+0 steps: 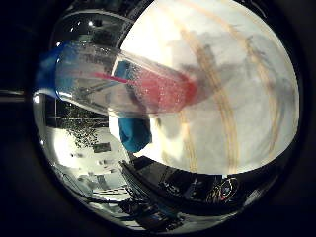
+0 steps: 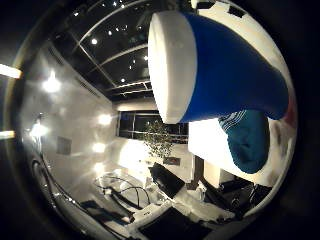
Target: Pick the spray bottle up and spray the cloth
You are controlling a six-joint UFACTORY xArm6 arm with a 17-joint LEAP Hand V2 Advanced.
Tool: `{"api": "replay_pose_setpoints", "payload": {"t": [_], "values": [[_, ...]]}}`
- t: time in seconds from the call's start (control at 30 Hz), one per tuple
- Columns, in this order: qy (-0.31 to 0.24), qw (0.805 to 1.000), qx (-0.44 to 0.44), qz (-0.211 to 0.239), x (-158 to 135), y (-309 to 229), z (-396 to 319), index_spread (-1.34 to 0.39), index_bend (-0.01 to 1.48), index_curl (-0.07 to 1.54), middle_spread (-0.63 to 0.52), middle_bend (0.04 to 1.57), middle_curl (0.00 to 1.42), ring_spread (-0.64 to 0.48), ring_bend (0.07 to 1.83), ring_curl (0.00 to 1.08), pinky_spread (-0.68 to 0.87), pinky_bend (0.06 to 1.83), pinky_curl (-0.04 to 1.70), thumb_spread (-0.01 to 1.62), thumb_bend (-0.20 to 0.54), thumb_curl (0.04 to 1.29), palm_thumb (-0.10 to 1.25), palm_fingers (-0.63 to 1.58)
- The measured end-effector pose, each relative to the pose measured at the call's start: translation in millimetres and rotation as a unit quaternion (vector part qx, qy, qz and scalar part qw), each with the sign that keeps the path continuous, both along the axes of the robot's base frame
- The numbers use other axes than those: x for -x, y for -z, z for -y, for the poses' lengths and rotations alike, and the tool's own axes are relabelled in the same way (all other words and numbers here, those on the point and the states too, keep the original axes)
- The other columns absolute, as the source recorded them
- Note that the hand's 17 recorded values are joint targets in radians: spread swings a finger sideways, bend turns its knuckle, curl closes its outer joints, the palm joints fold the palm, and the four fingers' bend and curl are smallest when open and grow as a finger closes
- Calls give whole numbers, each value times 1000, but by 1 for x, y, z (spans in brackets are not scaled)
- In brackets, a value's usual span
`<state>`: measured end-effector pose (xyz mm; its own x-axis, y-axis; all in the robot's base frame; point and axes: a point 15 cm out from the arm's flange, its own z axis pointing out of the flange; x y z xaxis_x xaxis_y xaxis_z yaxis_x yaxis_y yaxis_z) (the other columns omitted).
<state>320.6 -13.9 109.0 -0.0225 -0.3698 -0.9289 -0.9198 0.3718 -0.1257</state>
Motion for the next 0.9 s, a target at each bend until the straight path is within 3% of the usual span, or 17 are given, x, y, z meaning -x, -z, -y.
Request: {"api": "replay_pose_setpoints", "payload": {"t": [0.9], "values": [[2, 1000, -20, -4, -23, 9, -14, -152, 156, 267, 120, 283, 344, 169, 351, 266, 285, 285, 315, 972, -25, 305, 520, 146]]}}
